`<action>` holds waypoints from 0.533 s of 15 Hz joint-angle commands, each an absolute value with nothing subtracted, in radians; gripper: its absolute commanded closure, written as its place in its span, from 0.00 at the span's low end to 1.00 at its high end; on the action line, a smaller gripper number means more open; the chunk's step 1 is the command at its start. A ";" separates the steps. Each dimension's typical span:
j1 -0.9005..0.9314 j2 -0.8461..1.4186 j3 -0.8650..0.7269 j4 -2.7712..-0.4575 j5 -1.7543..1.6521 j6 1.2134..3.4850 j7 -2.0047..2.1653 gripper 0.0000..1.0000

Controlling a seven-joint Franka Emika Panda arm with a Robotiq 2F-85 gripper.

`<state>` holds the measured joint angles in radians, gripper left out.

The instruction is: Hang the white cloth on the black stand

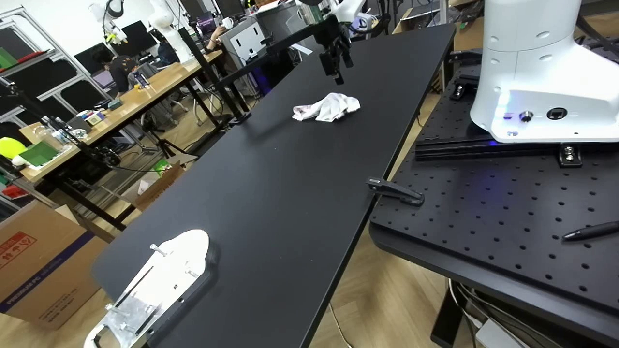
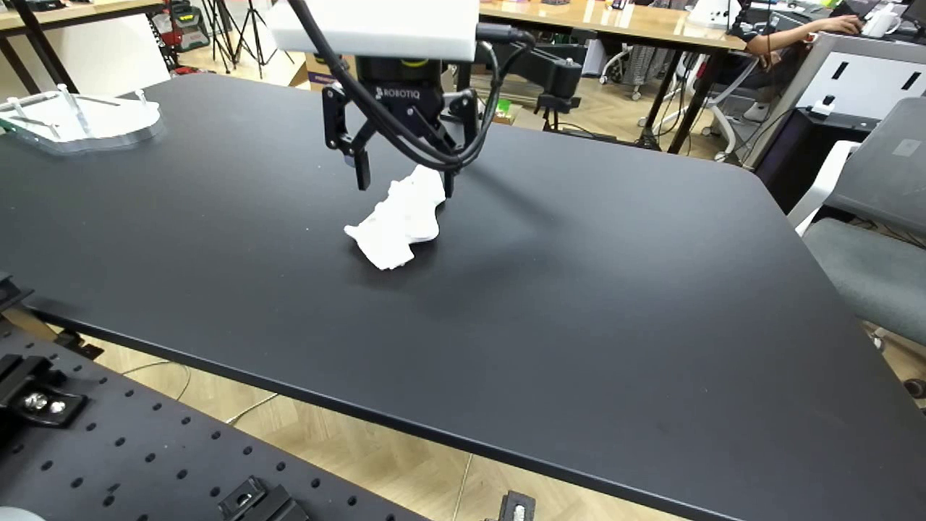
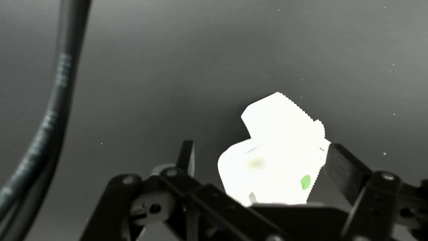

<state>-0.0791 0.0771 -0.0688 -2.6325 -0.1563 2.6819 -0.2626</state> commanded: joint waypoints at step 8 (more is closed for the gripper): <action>-0.087 0.302 -0.046 -2.480 -0.182 2.719 -0.379 0.00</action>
